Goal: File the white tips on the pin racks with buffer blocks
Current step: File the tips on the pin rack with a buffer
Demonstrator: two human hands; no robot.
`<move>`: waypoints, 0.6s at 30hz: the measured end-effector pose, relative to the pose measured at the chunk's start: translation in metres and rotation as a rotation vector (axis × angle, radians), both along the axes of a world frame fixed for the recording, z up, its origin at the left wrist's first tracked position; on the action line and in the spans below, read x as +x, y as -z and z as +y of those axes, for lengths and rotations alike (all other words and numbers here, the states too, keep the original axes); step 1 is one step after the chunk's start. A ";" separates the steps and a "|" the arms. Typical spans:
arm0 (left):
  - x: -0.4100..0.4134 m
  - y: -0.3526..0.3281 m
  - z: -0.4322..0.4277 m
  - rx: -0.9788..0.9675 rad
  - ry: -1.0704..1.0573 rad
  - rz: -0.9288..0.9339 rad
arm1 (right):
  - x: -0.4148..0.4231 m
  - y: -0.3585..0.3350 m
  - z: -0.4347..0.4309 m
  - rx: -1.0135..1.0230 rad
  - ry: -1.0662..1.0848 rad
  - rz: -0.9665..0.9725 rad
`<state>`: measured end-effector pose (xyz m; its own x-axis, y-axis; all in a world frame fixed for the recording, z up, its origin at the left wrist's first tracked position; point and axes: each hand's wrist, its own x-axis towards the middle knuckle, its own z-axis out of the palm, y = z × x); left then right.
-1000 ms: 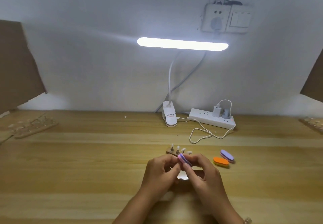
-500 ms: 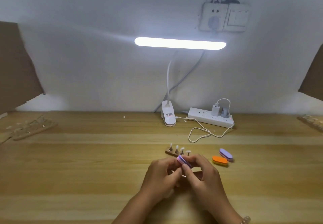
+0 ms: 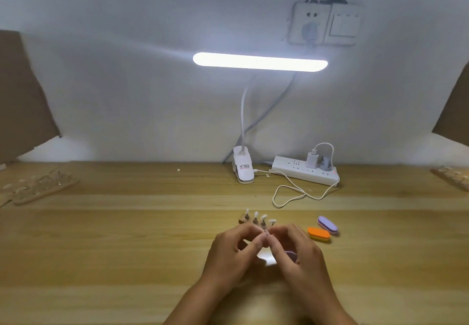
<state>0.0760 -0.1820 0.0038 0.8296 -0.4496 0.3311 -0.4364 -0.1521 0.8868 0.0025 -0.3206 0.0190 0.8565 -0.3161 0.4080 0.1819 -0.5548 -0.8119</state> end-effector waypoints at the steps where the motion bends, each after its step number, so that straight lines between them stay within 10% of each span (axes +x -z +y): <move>1: -0.001 0.000 0.000 0.032 -0.001 -0.008 | 0.000 0.001 -0.001 0.034 -0.011 0.007; 9: -0.005 0.004 -0.002 0.246 -0.014 -0.200 | 0.003 0.000 -0.012 0.233 -0.095 0.090; 18: -0.005 0.004 -0.001 0.258 -0.016 -0.248 | 0.005 0.010 -0.012 -0.125 -0.011 -0.020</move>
<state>0.0707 -0.1831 0.0002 0.7461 -0.5320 0.4003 -0.6291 -0.3664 0.6856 0.0072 -0.3330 0.0093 0.8508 -0.2522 0.4610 0.2043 -0.6495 -0.7324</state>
